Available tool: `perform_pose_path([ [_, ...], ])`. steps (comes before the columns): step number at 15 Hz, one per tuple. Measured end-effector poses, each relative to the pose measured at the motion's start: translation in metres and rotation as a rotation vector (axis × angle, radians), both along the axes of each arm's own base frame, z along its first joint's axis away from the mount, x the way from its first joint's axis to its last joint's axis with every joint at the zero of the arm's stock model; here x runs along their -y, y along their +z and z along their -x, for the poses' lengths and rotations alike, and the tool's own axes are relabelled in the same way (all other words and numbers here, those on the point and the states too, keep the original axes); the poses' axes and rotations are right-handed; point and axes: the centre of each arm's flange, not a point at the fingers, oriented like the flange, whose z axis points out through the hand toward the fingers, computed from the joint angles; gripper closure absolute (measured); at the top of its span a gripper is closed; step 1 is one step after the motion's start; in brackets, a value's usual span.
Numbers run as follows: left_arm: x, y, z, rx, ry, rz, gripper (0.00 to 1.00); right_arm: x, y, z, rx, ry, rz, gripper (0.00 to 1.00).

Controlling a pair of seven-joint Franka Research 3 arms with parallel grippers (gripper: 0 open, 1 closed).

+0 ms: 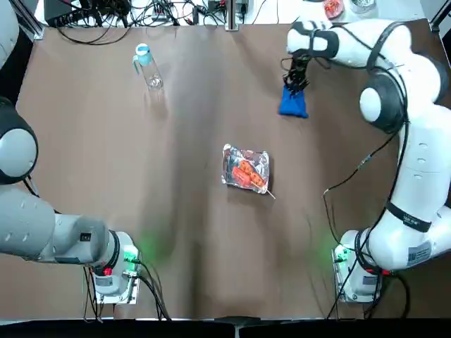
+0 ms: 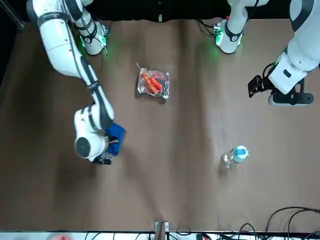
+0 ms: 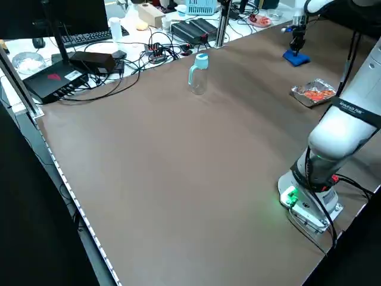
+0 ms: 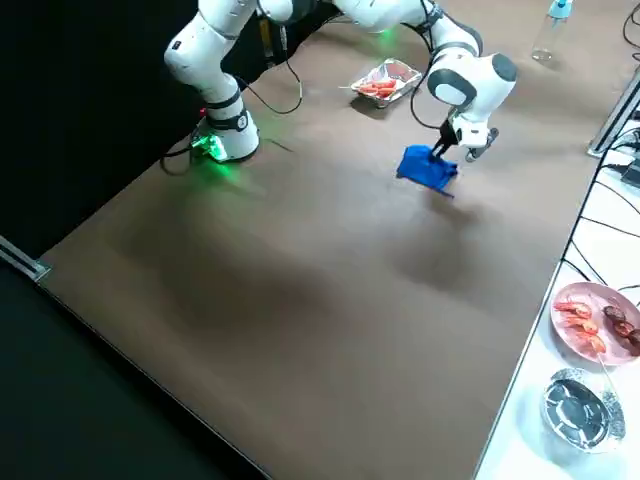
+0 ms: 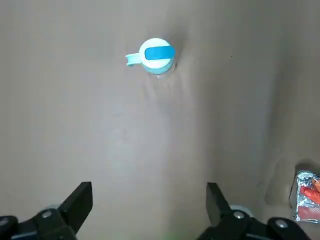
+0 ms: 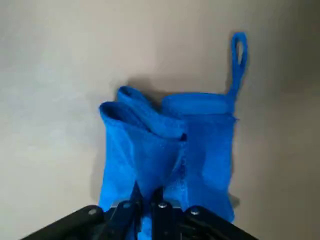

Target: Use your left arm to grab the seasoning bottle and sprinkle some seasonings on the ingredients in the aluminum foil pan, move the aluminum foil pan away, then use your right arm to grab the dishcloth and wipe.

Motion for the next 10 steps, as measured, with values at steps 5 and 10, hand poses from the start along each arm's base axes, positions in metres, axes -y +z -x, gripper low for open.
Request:
perform_pose_path([
  [5,-0.001,-0.003,-0.001,0.004,0.001,0.001,0.0,0.108,0.021,-0.02,0.019,0.091,-0.026,0.9],
  [10,-0.001,-0.006,-0.002,0.009,0.001,0.001,0.0,0.189,0.018,-0.021,0.005,0.171,-0.017,0.9],
])
